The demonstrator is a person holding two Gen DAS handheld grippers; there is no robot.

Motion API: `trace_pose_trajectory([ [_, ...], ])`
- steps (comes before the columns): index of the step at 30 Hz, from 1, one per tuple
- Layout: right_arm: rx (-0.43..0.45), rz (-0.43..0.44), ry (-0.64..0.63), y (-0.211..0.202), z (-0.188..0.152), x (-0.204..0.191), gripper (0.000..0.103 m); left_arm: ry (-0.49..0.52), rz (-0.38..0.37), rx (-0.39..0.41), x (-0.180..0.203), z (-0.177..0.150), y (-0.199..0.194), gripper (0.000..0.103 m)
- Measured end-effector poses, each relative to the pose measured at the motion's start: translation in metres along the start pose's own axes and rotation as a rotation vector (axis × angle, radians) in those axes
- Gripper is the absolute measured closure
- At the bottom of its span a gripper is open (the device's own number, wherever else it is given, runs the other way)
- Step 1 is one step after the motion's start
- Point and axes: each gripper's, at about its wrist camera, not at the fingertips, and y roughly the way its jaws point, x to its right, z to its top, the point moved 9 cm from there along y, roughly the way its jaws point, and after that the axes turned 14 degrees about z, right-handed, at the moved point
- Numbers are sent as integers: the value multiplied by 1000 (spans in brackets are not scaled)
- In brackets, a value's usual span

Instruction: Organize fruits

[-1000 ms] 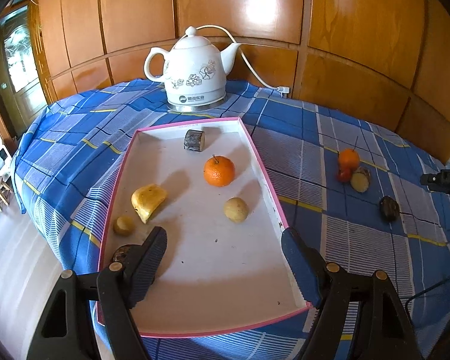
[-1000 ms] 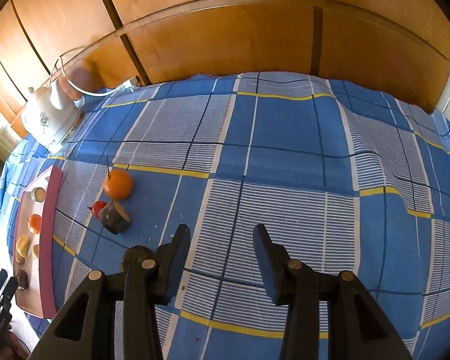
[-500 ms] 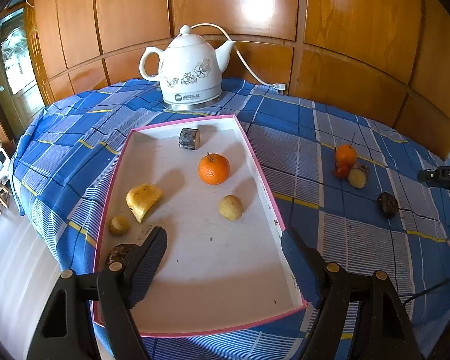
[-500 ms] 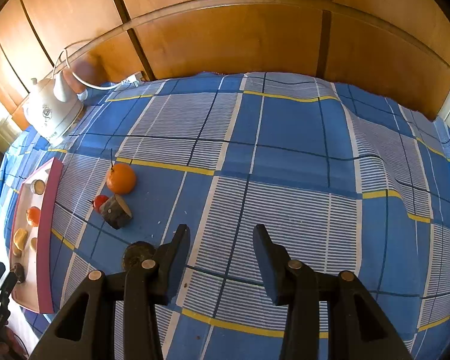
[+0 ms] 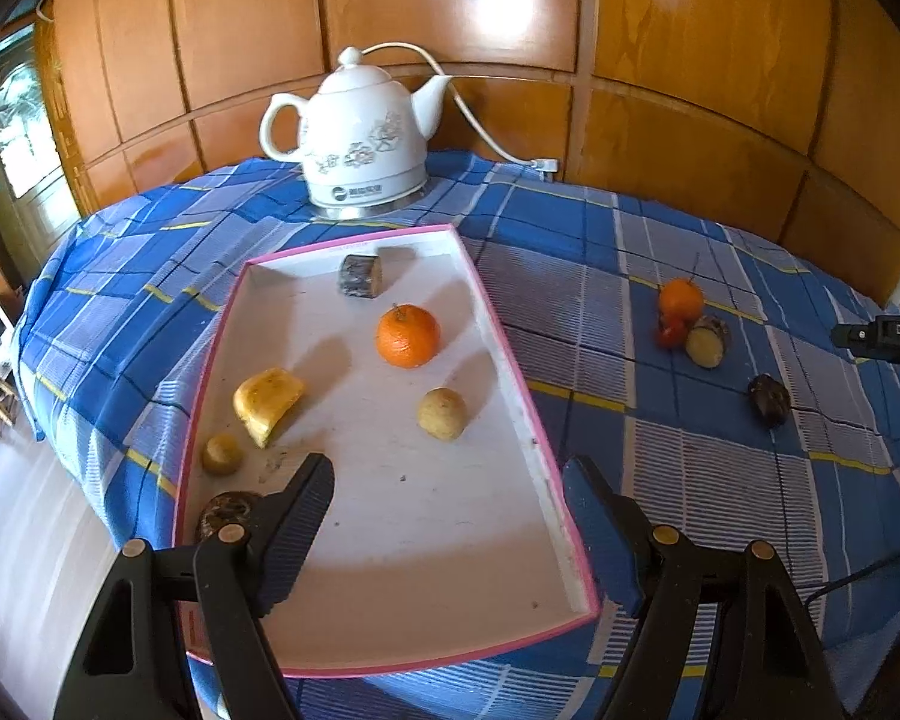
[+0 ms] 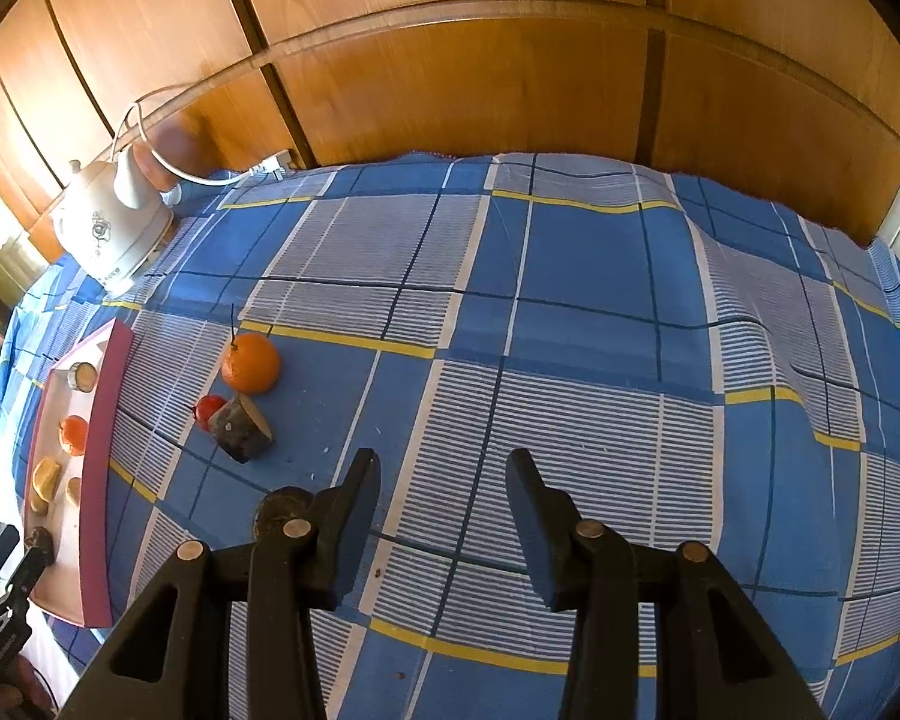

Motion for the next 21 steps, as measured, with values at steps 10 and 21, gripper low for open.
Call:
trace_pose_trajectory([
  [10, 4, -3, 19, -3, 1, 3, 59, 40, -153, -42, 50, 25, 1, 26],
  [21, -3, 25, 9, -5, 1, -5, 59, 114, -227, -95, 101, 30, 15, 40],
])
